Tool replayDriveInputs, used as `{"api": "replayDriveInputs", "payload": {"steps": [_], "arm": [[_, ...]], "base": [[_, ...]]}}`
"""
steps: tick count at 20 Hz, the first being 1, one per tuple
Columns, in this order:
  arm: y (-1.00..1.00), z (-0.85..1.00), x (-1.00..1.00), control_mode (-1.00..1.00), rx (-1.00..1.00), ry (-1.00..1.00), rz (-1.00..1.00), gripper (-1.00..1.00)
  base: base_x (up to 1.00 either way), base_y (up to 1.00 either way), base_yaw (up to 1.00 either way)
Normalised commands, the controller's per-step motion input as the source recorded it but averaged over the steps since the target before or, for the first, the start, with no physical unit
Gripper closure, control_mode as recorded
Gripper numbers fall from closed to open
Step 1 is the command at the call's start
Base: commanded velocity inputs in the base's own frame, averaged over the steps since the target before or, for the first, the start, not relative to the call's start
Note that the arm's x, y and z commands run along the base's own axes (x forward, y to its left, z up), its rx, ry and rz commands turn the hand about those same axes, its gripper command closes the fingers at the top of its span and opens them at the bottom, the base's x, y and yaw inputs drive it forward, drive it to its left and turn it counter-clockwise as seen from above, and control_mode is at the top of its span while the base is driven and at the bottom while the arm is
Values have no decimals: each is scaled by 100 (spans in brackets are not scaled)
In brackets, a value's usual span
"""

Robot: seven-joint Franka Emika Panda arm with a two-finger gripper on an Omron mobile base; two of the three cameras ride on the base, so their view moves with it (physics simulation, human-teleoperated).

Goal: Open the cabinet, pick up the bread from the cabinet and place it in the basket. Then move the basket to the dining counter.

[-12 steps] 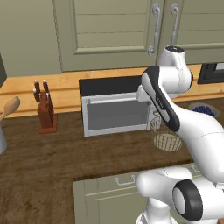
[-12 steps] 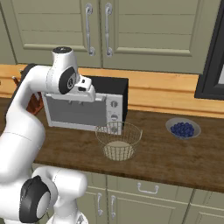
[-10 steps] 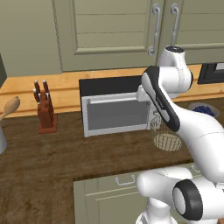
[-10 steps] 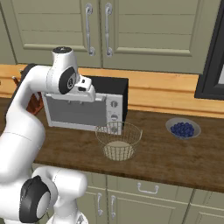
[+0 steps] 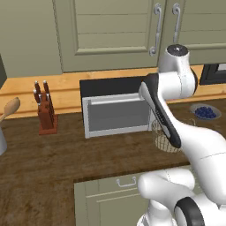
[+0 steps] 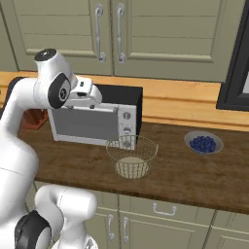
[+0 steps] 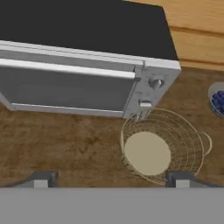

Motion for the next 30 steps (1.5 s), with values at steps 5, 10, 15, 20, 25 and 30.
{"api": "replayDriveInputs", "payload": {"steps": [5,10,15,20,25,30], "arm": [[-3,85,-19,-100,-3,-50,-1,-100],[-25,79,-1,-100,3,-34,-1,-100],[-61,66,0,-100,21,-14,0,-100],[-71,59,14,-100,22,-5,0,-100],[-49,60,46,-100,14,-3,0,-100],[-16,-1,93,-100,4,0,0,-100]], "base": [[0,0,0],[0,0,0],[0,0,0],[0,0,0],[0,0,0],[0,0,0]]}}
